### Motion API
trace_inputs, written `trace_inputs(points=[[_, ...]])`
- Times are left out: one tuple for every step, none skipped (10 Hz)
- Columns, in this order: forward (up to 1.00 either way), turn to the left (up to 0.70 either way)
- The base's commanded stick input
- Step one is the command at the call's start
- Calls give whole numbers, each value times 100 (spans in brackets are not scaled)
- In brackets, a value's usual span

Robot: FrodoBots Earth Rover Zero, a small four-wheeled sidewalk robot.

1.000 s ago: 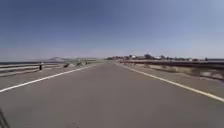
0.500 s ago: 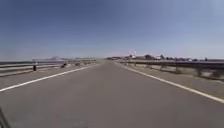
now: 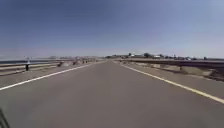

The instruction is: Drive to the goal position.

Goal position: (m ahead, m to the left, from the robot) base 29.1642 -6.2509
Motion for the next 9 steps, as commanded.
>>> trace_inputs(points=[[100,0],[100,0],[100,0],[100,0],[100,0],[100,0],[100,0],[100,0],[100,0]])
